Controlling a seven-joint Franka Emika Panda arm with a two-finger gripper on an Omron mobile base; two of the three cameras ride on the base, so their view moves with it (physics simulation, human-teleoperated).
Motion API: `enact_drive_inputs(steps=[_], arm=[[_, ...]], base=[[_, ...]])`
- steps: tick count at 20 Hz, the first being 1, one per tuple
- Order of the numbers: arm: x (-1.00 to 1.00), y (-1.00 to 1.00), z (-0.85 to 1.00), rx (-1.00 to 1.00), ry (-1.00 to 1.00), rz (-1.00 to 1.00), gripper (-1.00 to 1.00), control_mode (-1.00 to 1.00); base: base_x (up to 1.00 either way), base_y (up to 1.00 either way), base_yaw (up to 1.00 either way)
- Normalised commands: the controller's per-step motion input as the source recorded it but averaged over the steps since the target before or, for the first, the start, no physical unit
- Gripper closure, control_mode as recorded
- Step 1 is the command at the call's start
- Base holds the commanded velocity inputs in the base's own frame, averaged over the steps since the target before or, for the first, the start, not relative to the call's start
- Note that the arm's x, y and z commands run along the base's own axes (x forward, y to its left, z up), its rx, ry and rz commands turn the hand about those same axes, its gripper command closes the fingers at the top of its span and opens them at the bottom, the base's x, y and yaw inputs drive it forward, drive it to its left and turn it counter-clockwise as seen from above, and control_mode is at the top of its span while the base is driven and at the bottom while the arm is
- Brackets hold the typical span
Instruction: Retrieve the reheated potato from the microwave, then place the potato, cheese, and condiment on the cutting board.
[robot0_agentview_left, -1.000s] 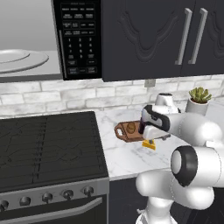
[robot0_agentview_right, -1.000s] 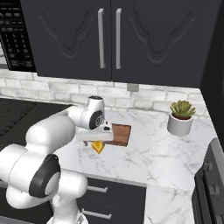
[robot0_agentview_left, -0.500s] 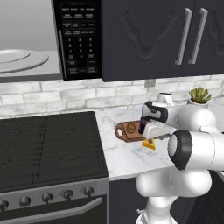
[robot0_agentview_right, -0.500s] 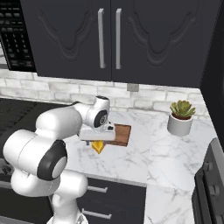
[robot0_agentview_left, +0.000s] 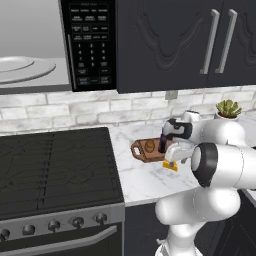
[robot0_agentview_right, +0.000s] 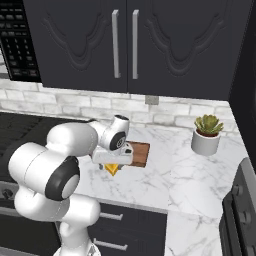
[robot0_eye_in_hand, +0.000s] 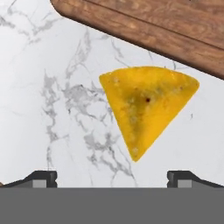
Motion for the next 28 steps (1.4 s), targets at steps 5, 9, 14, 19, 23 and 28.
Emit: enact_drive_inputs(steps=[5, 9, 14, 19, 23, 28], arm=[[0.04, 0.01, -0.12, 0.0, -0.05, 0.0, -1.0, -1.0], [0.05, 0.0, -0.21, -0.02, -0.04, 0.0, -1.0, -1.0], [0.08, 0.03, -0.2, 0.0, -0.06, 0.0, -1.0, -1.0], [0.2, 0.01, -0.08, 0.0, -0.07, 0.0, -1.0, -1.0], [0.19, -0.01, -0.01, 0.0, -0.03, 0.0, -1.0, -1.0], [0.13, -0.01, -0.07, 0.0, 0.0, 0.0, -1.0, -1.0]], base=[[0.0, 0.0, 0.0], [0.0, 0.0, 0.0], [0.0, 0.0, 0.0], [0.0, 0.0, 0.0], [0.0, 0.0, 0.0], [0.0, 0.0, 0.0]])
